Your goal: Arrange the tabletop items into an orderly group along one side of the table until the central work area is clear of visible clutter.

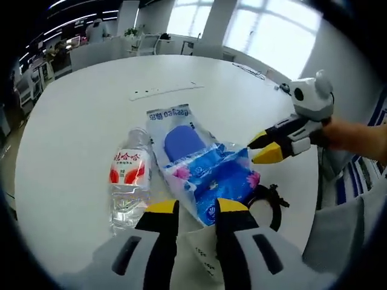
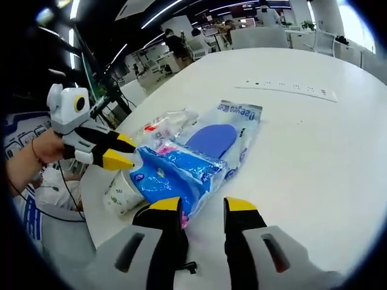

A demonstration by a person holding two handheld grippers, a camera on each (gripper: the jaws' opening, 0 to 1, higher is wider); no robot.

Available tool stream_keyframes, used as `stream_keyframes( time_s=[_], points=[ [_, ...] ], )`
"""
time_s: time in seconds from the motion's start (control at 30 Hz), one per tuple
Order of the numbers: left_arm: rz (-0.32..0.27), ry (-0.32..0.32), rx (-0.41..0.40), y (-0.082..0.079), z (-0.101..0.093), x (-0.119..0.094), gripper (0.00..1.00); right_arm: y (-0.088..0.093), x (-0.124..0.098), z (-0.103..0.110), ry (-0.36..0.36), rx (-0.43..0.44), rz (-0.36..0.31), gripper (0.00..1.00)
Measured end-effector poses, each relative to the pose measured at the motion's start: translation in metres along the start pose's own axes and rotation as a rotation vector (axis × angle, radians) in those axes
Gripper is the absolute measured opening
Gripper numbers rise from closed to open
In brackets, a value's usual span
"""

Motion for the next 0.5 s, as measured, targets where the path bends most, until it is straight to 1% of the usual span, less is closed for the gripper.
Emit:
stream_keyframes(
  time_s=[0.17, 0.33, 0.43, 0.5],
  points=[
    [-0.004, -0.003, -0.021, -0.0012, 0.0017, 0.0022, 0.13, 0.0018, 0.004, -0.002, 0.009, 0.008, 0.009, 0.19],
    [0.013, -0.007, -0.035, 0.0015, 0.0036, 0.0044, 0.1, 0.0032, 0.0082, -0.0023, 0.005, 0.024, 0.014, 0.12],
    [0.016, -0.01, -0.033, 0.0027, 0.0043, 0.0034, 0.07, 0.0039, 0.0098, -0.0019, 0.002, 0.028, 0.021, 0.04],
    [0.015, -0.009, -0.033, 0.0027, 0.0044, 0.0034, 0.07, 0.0038, 0.0105, -0.0008, 0.0, 0.038, 0.019, 0.03]
  ],
)
Point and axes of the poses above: the point that each gripper's makers call its tool centre point, and the gripper's own axes: x roughly forward along the fingers, z roughly to its left, y roughly out of its underside, the point moved 10 cm from there along -x, roughly backward along the fingers, and after that the axes turned 3 degrees about z, right-handed, at the moved point
